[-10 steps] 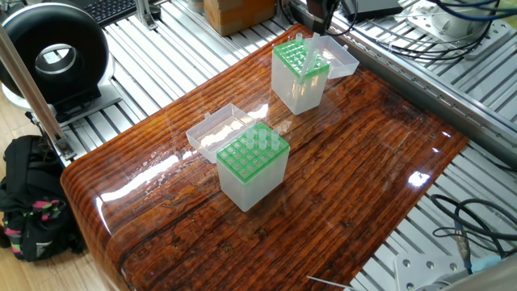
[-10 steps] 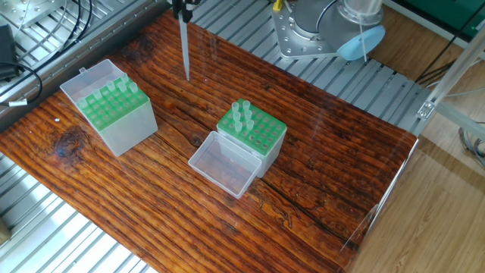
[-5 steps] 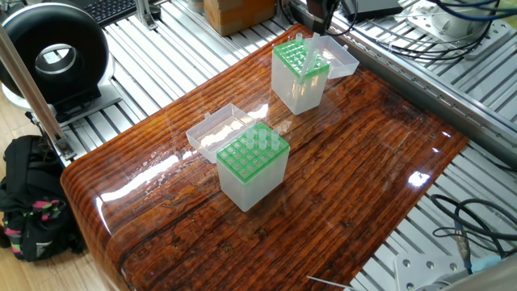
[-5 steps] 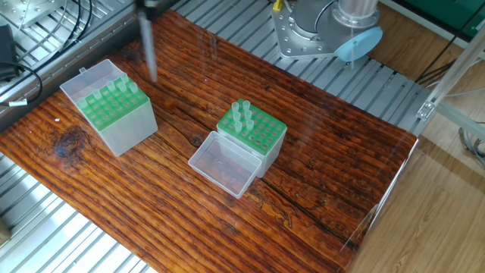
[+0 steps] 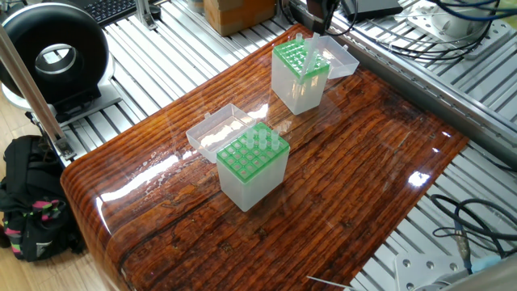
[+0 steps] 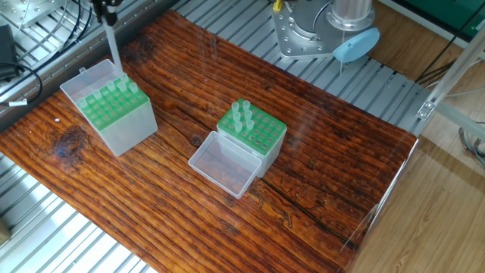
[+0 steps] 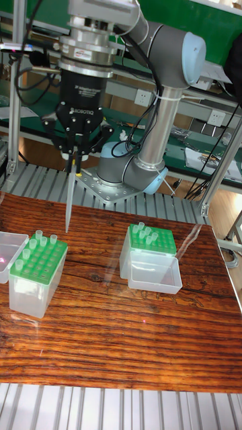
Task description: Transfer all large pipette tips from one holder to another
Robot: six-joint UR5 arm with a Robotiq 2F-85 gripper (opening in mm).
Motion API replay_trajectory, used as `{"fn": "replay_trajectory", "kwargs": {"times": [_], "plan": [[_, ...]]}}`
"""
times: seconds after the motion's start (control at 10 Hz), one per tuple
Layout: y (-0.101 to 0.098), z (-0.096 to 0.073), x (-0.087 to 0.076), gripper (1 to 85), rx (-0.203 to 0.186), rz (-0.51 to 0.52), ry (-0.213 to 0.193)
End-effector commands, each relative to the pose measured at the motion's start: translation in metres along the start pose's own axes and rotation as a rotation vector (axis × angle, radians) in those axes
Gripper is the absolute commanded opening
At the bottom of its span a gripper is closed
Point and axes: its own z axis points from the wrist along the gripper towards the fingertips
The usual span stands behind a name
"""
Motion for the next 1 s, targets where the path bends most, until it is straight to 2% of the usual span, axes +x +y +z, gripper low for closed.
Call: {"fn": "replay_trajectory", "kwargs": {"times": [0.0, 0.1, 0.3, 0.5, 0.6, 0.9], "plan": [[-0.003, 0.001, -0.006, 1.0, -0.017, 0.108, -0.013], [0.001, 0.001, -0.007, 1.0, -0.031, 0.117, -0.017], [0.0, 0.001, -0.006, 1.7, -0.027, 0.055, -0.015], [-0.027, 0.01, -0.021, 2.0, 0.009, 0.011, -0.001], [-0.032, 0.015, -0.018, 1.7, 0.024, -0.001, 0.025], [-0.042, 0.027, -0.017, 1.7, 0.031, -0.022, 0.022]]}}
